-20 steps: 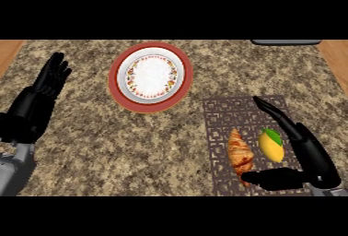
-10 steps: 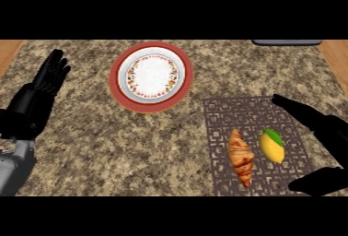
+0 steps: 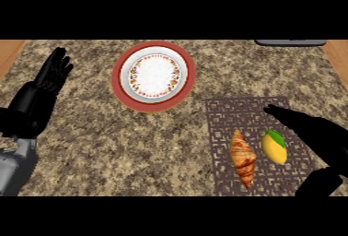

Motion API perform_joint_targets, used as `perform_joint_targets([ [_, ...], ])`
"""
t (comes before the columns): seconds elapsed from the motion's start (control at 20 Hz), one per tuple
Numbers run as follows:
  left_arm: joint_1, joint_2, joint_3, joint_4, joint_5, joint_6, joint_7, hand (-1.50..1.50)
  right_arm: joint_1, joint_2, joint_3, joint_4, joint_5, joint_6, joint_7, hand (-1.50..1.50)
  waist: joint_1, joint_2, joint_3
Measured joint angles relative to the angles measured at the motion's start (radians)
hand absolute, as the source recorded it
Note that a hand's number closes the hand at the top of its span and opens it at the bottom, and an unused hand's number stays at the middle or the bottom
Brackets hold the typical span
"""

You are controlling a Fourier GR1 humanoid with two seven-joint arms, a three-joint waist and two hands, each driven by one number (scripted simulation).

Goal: Pick the lemon from the placemat and place it in the plate

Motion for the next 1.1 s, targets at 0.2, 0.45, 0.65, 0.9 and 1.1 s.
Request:
perform_joint_targets([
  [0.2, -0.005, -0.019, 0.026, 0.012, -0.016, -0.023, 0.008, 0.00, -0.028, 0.060, 0.007, 0.019, 0.063, 0.041, 0.063, -1.50, -0.001, 0.000, 0.001],
  [0.45, 0.007, -0.044, 0.042, -0.001, -0.042, -0.035, 0.010, 0.00, -0.034, 0.099, 0.019, 0.118, 0.177, 0.062, 0.049, -1.50, 0.000, 0.001, 0.001],
  [0.65, 0.012, -0.056, 0.066, -0.010, -0.058, -0.057, 0.026, 0.00, -0.002, 0.140, 0.024, 0.171, 0.255, 0.065, 0.019, -1.50, -0.002, 0.001, 0.001],
  [0.9, -0.001, -0.093, 0.086, 0.022, -0.090, -0.089, 0.022, 0.00, -0.003, 0.194, -0.008, 0.257, 0.320, 0.086, -0.043, -1.50, -0.003, 0.001, 0.001],
  [1.1, 0.013, -0.111, 0.108, 0.010, -0.110, -0.110, 0.022, 0.00, 0.002, 0.218, -0.029, 0.327, 0.366, 0.103, -0.120, -1.50, -0.003, 0.001, 0.002],
])
